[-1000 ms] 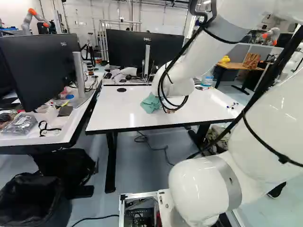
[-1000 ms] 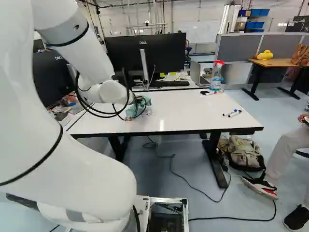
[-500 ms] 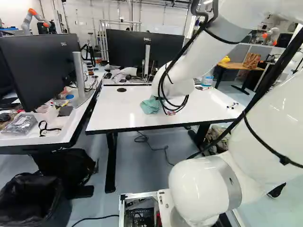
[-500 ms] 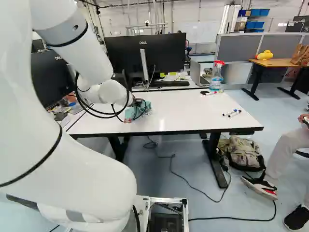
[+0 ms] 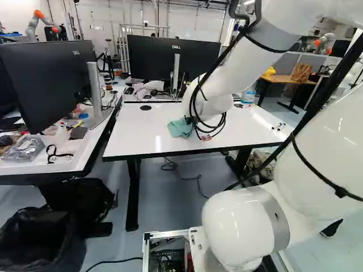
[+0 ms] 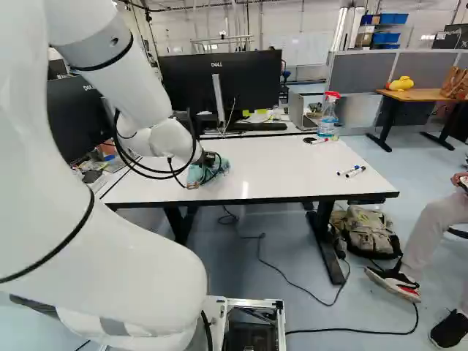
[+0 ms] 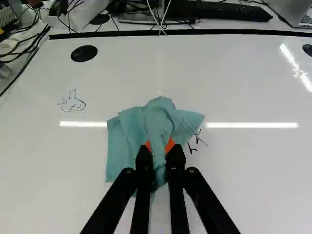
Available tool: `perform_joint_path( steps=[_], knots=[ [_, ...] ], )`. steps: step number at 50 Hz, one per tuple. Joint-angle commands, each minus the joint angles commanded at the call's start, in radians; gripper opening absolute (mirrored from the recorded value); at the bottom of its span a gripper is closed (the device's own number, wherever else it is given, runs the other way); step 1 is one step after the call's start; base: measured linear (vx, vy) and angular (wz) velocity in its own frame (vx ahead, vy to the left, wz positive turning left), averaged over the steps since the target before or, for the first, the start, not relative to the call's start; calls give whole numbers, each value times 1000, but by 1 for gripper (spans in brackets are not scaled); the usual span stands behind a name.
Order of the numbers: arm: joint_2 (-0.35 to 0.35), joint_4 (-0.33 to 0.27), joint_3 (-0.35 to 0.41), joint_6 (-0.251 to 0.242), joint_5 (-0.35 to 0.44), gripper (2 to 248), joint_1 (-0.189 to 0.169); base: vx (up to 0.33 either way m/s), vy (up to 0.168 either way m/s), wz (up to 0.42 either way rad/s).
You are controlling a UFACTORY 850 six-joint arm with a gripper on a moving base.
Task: Clean the table with the green towel
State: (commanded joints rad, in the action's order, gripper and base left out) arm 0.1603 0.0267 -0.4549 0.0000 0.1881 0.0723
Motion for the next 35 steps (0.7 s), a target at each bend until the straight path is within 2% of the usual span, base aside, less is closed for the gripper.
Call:
perform_joint_path(
  steps=[18,35],
  knots=[
    [0,0,0,0,-64,38,0,0,0,0],
    [0,0,0,0,-66,38,0,0,0,0]
  ],
)
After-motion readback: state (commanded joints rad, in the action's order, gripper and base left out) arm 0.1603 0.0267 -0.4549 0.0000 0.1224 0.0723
